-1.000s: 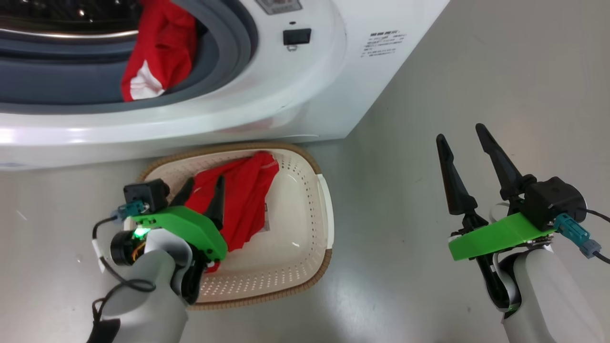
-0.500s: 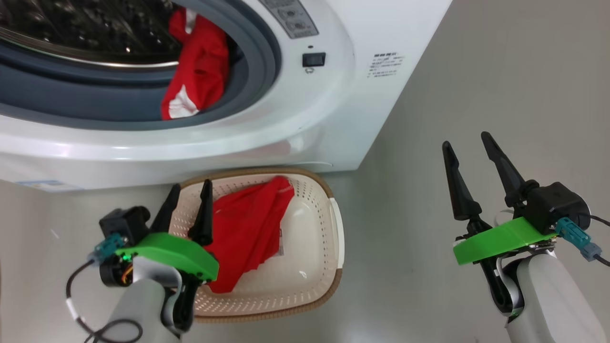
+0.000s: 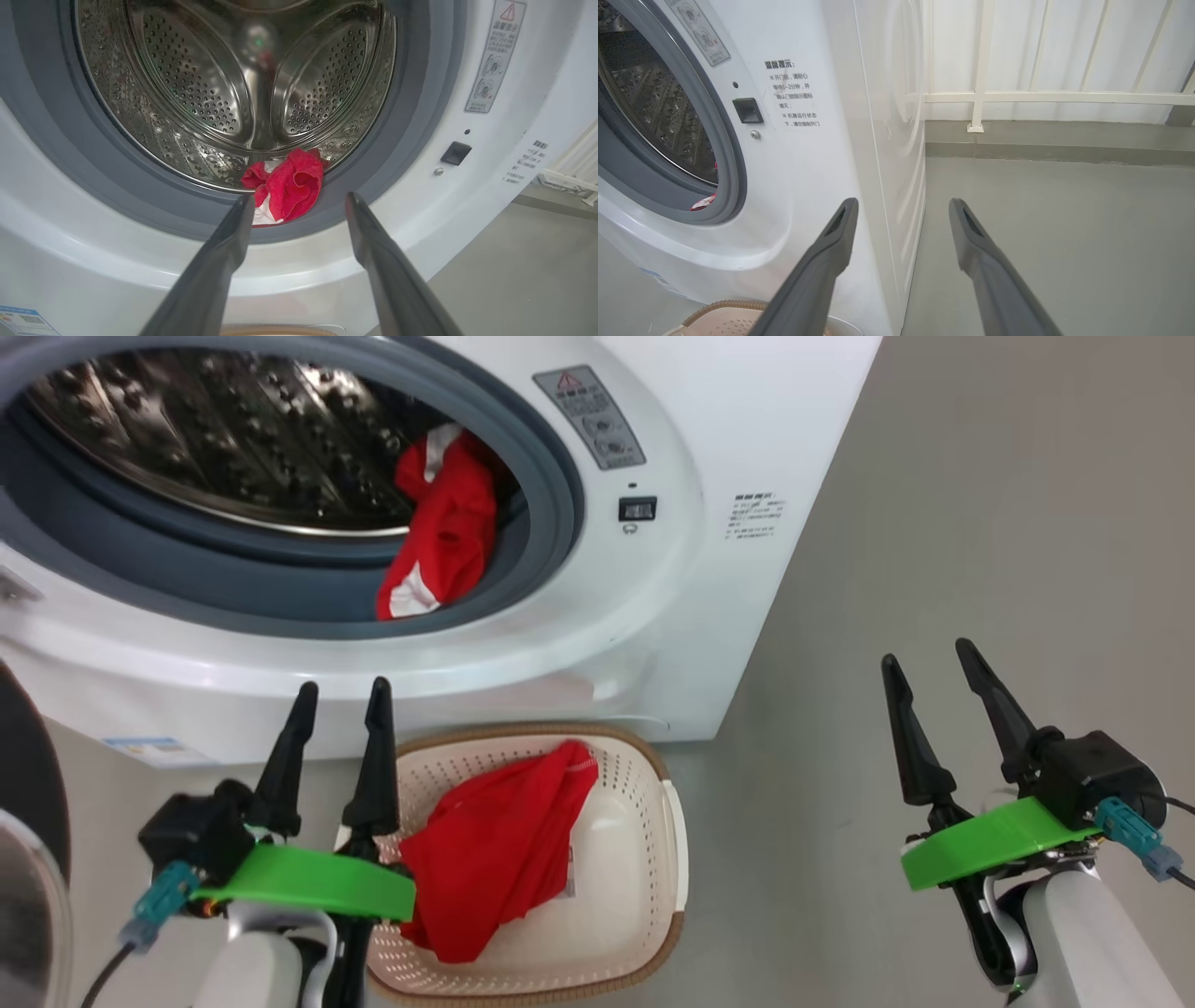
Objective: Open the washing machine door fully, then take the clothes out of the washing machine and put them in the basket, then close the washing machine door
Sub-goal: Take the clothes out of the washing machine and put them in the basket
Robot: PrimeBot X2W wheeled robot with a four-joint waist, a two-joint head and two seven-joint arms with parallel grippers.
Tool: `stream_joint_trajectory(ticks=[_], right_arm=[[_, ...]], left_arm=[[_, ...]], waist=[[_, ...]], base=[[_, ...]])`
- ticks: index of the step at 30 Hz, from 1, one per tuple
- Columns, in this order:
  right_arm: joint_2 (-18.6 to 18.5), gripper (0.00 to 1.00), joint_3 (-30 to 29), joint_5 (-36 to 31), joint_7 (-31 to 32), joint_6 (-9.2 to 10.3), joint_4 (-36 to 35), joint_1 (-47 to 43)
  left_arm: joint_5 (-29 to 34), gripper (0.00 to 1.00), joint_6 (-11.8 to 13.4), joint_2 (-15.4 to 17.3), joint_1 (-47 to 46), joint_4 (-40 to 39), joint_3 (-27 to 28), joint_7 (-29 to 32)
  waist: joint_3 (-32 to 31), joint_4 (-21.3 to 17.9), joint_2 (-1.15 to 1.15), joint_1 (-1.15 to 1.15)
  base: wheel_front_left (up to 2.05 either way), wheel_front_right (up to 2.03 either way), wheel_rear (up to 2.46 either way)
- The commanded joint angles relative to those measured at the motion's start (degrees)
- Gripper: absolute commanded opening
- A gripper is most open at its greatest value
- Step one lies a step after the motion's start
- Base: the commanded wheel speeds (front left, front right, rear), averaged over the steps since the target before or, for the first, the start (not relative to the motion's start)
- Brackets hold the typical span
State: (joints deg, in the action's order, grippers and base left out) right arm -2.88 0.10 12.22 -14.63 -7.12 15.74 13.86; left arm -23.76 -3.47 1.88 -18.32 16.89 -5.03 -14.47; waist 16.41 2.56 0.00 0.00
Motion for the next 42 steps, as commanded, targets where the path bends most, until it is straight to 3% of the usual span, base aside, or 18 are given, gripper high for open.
stream_joint_trajectory(ticks=[1,16,29,42], right_arm=[[0.01,1.0,0.86,-0.74,-0.37,-0.36,-1.56,-0.63],[0.01,1.0,-1.02,-2.71,-0.37,-0.36,-7.65,-6.82],[0.01,1.0,-1.01,-1.7,-0.37,-0.36,-10.04,-13.04],[0.01,1.0,-0.73,-2.04,-0.37,-0.36,-10.33,-13.82]], left_arm=[[0.6,1.0,0.35,1.01,1.01,-2.25,1.97,-0.52],[6.44,1.0,-0.04,1.0,10.5,-9.37,3.4,-0.52],[4.78,1.0,2.43,1.0,17.27,-10.8,2.81,-0.52],[5.43,1.0,3.48,1.0,17.24,-10.36,3.11,-0.52]], waist=[[-1.92,0.1,0.0,0.0],[-8.34,-0.92,0.0,0.0],[-13.51,-1.33,0.0,0.0],[-13.12,-1.56,0.0,0.0]], base=[[0.0,0.0,0.0],[0.0,0.0,0.0],[0.0,0.0,0.0],[0.0,0.0,0.0]])
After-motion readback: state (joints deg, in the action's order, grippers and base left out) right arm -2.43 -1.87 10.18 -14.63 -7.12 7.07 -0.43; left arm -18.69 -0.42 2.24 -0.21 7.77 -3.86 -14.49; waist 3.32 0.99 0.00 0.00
